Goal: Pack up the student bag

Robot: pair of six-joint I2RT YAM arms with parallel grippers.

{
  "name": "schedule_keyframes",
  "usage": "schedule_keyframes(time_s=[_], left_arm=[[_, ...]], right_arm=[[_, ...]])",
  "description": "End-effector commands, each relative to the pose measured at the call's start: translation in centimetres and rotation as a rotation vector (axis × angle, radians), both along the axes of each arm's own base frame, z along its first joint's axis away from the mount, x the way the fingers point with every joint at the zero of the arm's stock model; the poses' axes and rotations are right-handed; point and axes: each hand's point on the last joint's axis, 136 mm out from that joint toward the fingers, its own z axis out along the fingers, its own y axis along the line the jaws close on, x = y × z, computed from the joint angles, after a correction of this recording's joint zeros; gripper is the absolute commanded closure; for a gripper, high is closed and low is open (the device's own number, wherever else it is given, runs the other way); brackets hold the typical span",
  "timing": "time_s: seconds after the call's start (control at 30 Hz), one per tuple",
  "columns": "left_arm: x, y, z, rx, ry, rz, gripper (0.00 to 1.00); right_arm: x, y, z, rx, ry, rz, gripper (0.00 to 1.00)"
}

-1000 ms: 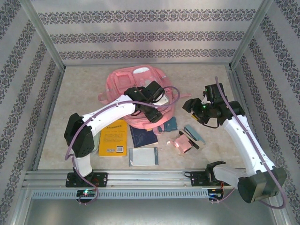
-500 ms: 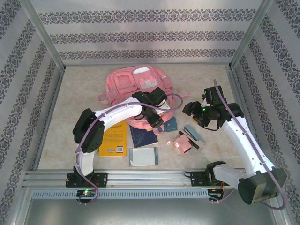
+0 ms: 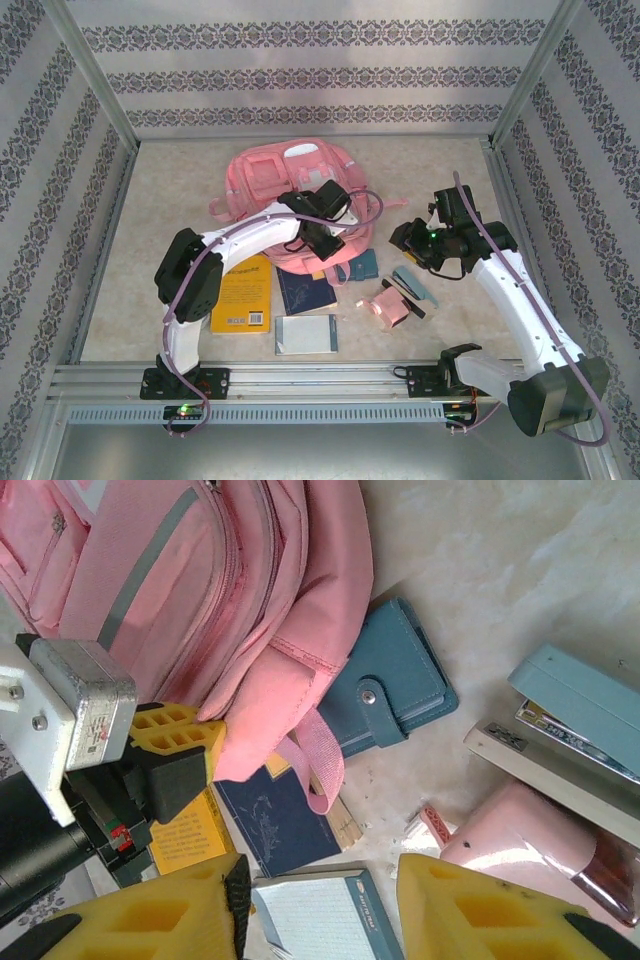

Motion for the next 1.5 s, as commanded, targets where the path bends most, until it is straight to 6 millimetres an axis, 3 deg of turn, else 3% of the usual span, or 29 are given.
schedule_keyframes(time_s=[0.0, 0.33, 0.4, 0.53, 0.73, 0.83, 0.97, 1.1, 1.27, 1.37, 1.47], left_arm=[[1.4, -0.1, 3.6, -0.101, -0.041, 0.060, 1.00], [4.6, 0.1, 13.9, -0.304, -0.170, 0.271, 1.00], [4.9, 0.3, 15.5, -0.310, -0.195, 0.285, 1.00], [6.2, 1.8, 18.6, -0.300, -0.295, 0.363, 1.00], [8.6, 4.8, 22.6, -0.256, -0.480, 0.497, 1.00], [9.3, 5.6, 23.4, -0.281, -0.490, 0.553, 1.00], [9.8, 5.2, 23.4, -0.307, -0.475, 0.557, 1.00], [9.9, 4.6, 22.9, -0.327, -0.447, 0.568, 1.00], [9.8, 4.6, 22.1, -0.321, -0.424, 0.577, 1.00], [9.7, 4.6, 21.9, -0.317, -0.415, 0.574, 1.00], [9.4, 4.8, 21.8, -0.312, -0.411, 0.573, 1.00]], right_arm=[[0.1, 0.3, 0.6, 0.003, -0.042, 0.028, 0.56], [1.7, 1.2, 2.4, 0.042, -0.139, 0.044, 0.54], [2.0, 1.4, 2.8, 0.046, -0.168, 0.056, 0.61], [2.5, 1.7, 3.2, 0.065, -0.224, 0.062, 1.00], [2.2, 2.2, 3.0, 0.045, -0.247, 0.117, 1.00], [0.9, 1.3, 1.0, -0.071, -0.155, 0.161, 0.72], [-2.0, -0.1, -3.0, -0.235, 0.018, 0.230, 0.61], [-4.4, -1.7, -5.7, -0.435, 0.111, 0.314, 0.47], [-6.9, 0.9, -8.2, -0.475, 0.154, 0.504, 0.35], [-8.4, 2.1, -10.3, -0.512, 0.187, 0.601, 0.05], [-8.8, 2.4, -11.3, -0.573, 0.179, 0.635, 0.02]])
